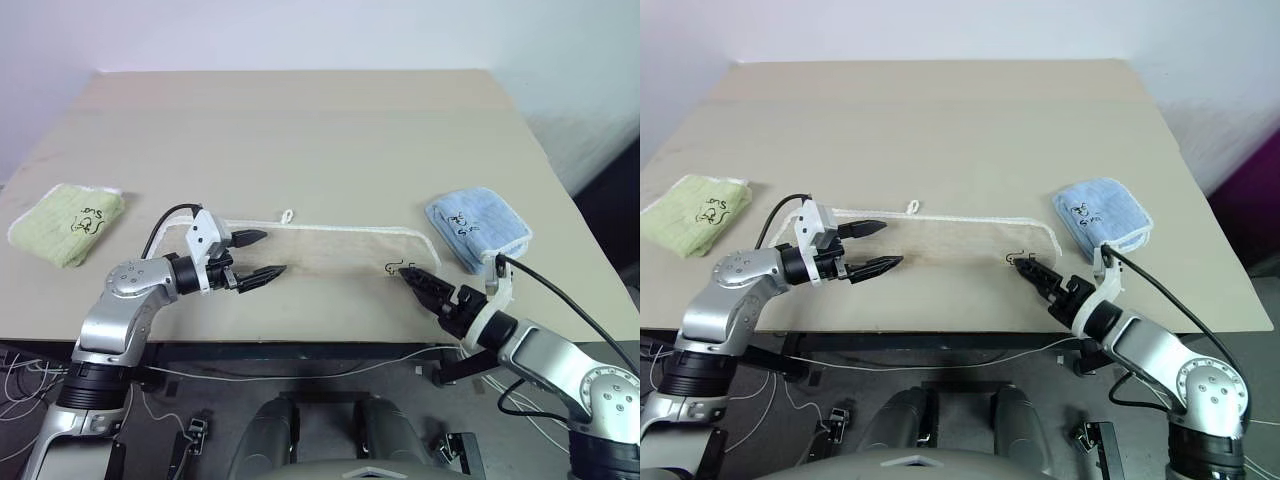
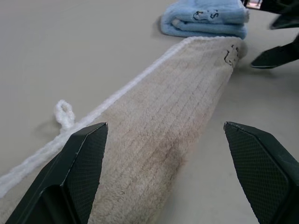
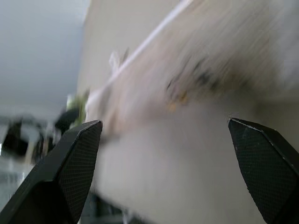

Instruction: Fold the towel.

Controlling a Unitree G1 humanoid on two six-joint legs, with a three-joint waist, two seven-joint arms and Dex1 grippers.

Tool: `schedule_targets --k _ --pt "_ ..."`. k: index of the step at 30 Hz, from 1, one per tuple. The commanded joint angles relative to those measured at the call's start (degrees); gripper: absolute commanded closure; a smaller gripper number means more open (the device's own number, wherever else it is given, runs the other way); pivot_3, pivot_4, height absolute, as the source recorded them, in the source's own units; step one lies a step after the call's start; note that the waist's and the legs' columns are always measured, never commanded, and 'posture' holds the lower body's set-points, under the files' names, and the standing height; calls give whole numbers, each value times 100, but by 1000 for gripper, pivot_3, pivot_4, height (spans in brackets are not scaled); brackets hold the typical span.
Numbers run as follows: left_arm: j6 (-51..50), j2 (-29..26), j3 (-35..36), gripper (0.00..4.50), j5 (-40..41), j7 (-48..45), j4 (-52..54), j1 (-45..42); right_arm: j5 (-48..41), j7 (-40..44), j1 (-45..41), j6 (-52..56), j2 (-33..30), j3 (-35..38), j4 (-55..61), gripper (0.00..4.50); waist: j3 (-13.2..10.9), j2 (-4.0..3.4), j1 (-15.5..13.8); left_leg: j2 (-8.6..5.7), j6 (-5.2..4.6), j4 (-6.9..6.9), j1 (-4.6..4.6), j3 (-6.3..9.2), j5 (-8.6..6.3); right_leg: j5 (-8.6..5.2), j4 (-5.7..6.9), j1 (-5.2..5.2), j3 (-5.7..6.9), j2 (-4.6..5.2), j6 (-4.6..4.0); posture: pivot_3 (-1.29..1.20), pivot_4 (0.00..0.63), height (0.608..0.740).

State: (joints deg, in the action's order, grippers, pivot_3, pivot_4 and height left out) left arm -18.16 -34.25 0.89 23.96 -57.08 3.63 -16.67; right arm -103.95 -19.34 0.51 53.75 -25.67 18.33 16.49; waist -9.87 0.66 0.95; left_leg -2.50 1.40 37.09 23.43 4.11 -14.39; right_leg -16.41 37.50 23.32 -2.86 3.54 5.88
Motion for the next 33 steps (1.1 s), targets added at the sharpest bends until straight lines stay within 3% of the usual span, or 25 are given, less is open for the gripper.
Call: schedule_targets --k 1,7,15,19,29,33 --pt "24 43 13 346 65 33 291 -23 -358 -481 -203 -439 112 -117 -132 8 0 0 -12 0 0 0 0 0 0 0 0 0 0 0 0 0 150 740" --pt "18 106 24 346 55 81 381 71 -625 -1247 -442 -999 361 -268 -436 8 1 0 1 1 0 1 -2 0 0 0 0 -1 -1 -2 0 0 150 740" --pt "24 141 18 346 62 160 482 182 -203 -1421 -596 -1412 641 -322 -602 8 6 7 9 2 0 1 -14 1 0 0 0 -16 -1 -5 0 0 150 740" --pt "36 163 -5 340 51 185 519 231 -131 -1453 -603 -1521 704 -273 -575 887 7 7 5 2 0 0 -14 0 0 0 0 -16 -2 -4 0 0 150 740" --pt "48 193 -26 340 35 190 469 207 -149 -1569 -621 -1740 750 -169 -371 4326 6 5 -6 1 -1 -1 -11 0 0 0 -2 -12 -1 -3 0 0 150 740" --pt "51 199 -38 340 28 183 439 197 -230 -1640 -696 -1835 680 -119 -92 4476 5 3 -15 0 -1 -1 -10 0 0 0 -3 -13 -1 -1 -1 0 150 740"
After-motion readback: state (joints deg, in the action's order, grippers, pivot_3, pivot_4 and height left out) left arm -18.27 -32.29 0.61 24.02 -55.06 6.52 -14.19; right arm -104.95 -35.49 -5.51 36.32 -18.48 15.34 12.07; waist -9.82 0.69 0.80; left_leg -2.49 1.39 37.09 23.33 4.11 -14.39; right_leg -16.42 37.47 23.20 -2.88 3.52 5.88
